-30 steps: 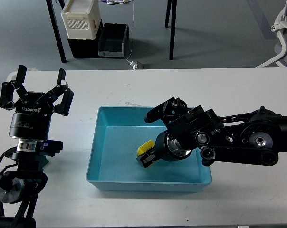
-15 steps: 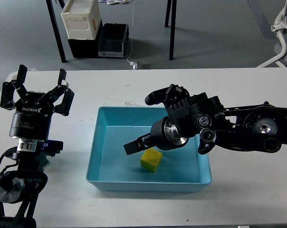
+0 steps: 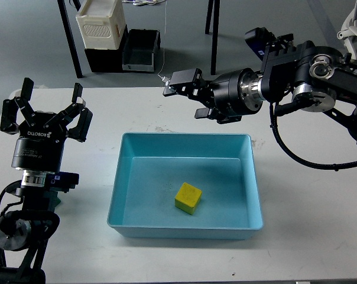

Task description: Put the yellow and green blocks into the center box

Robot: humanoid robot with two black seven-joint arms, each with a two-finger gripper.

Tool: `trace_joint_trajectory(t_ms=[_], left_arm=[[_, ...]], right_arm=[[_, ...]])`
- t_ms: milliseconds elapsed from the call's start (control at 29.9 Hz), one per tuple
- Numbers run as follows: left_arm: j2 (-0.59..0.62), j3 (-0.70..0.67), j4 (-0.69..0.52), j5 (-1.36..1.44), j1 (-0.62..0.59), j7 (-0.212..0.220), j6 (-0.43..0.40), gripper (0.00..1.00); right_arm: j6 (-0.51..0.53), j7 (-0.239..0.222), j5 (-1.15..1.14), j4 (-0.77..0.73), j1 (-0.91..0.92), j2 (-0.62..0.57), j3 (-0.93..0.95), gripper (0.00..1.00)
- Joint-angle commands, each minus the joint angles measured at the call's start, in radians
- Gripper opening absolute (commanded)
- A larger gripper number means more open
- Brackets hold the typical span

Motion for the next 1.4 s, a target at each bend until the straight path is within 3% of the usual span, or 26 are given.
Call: trace_joint_trajectory(t_ms=[0,234,401,869,1137,1371], left_arm=[[0.0,-0.002,0.0,-0.001,-0.003,-0.001,0.0,1.0],[0.0,0.0,0.0,-0.001,-0.035,-0.002,0.0,1.0],[0.0,0.014,0.017,-0.001,-0.06,0.0,0.0,1.0],[0.0,0.028,0.032,-0.001,-0.058,0.0,0.0,1.0],[0.0,0.026,0.037,-0.001,-0.055,0.017,0.0,1.0],[0.0,0.017,0.037,-0.003,-0.044,0.017,0.0,1.0]], right_arm=[[0.003,0.0,0.187,-0.141,-0.027,-0.015,0.135,1.0],[0.018,0.0,0.215,-0.209,-0.102,-0.014,0.27,1.0],[0.098,0.0,0.231,-0.211,-0.133,-0.046,0.341,1.0],[0.127,0.0,0.234,-0.182,-0.489,0.121,1.135,1.0],[0.077,0.0,0.36,0.074,-0.834,0.11,1.387,1.0],[0.069,0.0,0.476,0.33,-1.187,0.185,1.487,1.0]])
